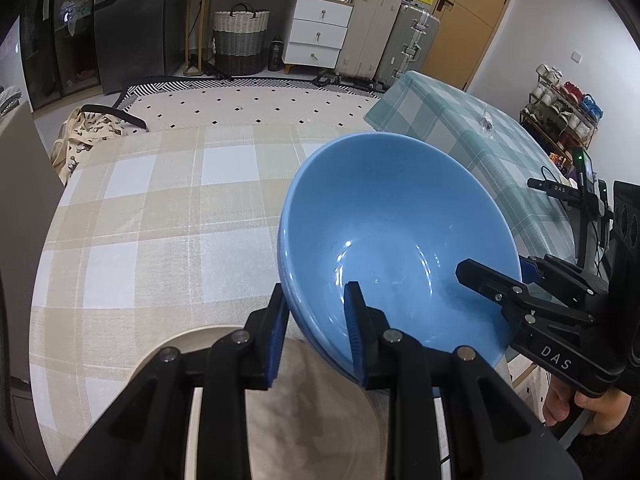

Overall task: Organize plates and bowls
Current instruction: 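Lift the bowl stack with both grippers and carry it over the cream plates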

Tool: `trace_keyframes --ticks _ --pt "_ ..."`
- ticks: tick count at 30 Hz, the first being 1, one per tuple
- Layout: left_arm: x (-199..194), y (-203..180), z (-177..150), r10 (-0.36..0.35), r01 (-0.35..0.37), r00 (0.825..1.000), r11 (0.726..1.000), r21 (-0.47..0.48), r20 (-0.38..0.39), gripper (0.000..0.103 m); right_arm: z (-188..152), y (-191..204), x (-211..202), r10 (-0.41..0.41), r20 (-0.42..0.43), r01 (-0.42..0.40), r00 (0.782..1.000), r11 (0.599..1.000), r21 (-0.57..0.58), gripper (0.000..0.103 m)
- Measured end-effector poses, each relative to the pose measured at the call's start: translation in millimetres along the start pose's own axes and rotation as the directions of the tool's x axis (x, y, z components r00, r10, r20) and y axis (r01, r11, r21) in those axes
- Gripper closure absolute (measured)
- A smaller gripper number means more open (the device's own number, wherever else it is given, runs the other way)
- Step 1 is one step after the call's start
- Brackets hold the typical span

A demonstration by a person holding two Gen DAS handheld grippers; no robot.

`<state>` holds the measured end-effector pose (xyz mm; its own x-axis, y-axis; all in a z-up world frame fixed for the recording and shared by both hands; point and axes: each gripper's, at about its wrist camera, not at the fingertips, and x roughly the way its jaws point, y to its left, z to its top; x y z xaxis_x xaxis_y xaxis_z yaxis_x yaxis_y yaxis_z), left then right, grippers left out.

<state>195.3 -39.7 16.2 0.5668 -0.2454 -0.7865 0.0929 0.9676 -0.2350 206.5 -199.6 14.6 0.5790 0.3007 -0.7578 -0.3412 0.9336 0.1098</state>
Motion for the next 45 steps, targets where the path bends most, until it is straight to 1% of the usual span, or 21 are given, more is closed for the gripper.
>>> trace_keyframes --ticks 11,16,27,39,45 --pt "-23 -2 -10 0.019 -0.019 0.999 1.0 -0.001 0.037 0.078 -3 17 -29 0.021 0.05 -0.02 0.999 1.0 -0.025 0.064" --pt "-34 1 -17 0.028 -0.027 0.999 0.999 -0.019 0.039 0.078 -6 26 -41 0.051 0.061 -0.049 0.997 0.998 -0.03 0.064" --pt "-64 21 -40 0.064 -0.059 0.996 0.995 -0.08 0.056 0.078 -16 57 -55 0.131 0.053 -0.126 0.99 0.988 -0.089 0.063" --pt "-92 51 -55 0.123 -0.115 0.991 0.985 -0.133 0.059 0.077 -18 100 -48 0.192 0.024 -0.186 0.981 0.97 -0.155 0.063" --pt "-95 64 -65 0.151 -0.145 0.988 0.979 -0.145 0.033 0.076 -20 117 -42 0.209 -0.006 -0.206 0.978 0.962 -0.179 0.063"
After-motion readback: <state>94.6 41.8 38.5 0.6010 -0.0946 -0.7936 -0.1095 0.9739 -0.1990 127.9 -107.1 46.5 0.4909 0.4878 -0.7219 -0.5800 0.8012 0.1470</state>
